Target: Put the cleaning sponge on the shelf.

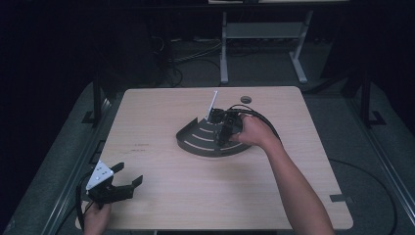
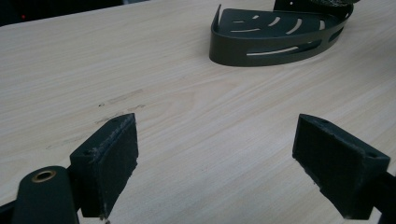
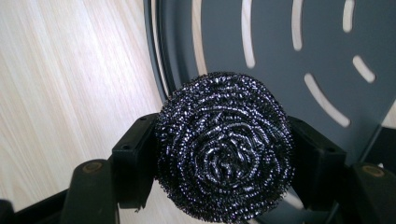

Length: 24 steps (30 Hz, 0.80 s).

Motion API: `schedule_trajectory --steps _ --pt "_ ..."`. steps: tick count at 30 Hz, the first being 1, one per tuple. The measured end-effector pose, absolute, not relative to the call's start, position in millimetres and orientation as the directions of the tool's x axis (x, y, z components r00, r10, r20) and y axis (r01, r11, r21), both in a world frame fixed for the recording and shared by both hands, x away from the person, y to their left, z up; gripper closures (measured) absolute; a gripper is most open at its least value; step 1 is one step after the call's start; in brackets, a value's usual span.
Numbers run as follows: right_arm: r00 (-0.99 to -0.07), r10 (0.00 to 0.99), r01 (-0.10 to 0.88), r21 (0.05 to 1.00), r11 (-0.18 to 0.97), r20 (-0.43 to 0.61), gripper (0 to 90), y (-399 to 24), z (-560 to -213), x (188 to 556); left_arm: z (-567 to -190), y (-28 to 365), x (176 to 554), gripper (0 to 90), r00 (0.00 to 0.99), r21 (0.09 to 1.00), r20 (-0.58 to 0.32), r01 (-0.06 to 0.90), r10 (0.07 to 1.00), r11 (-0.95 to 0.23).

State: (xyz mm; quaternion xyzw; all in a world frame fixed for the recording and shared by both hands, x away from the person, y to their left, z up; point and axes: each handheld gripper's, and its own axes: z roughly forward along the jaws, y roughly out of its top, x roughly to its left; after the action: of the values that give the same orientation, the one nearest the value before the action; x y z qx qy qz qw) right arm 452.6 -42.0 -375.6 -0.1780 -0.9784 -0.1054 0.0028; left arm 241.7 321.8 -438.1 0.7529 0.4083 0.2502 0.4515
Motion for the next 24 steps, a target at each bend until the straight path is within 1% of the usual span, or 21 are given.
schedule_trajectory --steps 14,24 --pt "-0.925 0.376 0.379 0.177 0.908 0.052 32.2 -34 -402 471 -438 323 242 13.7 0.540 0.885 0.008 0.389 0.842 -0.257" --pt "-0.918 0.394 0.395 0.172 0.902 0.041 32.2 -30 -411 478 -437 322 242 13.7 0.545 0.886 0.012 0.383 0.838 -0.262"
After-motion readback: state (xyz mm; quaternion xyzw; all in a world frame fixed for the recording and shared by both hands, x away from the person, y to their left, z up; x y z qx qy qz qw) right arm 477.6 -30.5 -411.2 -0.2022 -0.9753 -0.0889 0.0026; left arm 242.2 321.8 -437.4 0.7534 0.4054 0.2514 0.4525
